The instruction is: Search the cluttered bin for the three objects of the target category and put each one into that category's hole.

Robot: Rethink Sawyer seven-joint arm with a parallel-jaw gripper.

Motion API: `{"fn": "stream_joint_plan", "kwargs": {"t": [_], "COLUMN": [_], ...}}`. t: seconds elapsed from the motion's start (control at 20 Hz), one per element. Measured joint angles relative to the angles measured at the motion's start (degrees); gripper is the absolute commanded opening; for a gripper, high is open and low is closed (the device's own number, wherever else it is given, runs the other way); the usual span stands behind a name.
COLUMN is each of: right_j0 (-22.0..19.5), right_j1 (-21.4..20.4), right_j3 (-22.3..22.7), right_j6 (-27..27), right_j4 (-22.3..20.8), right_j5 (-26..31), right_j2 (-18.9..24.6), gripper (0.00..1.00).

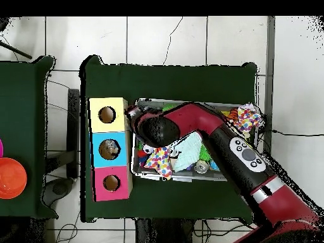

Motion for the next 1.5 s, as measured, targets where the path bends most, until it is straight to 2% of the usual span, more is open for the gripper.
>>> {"fn": "stream_joint_plan", "kwargs": {"t": [0.7,1.5], "right_j0": [-2.8,-3.9], "right_j1": [0.4,2.3], "right_j3": [1.4,2.0], "right_j6": [-4.7,-7.1], "right_j4": [0.0,0.0], "right_j5": [2.4,3.8], "right_j2": [0.0,0.0], "gripper": [1.00,1.00]}}
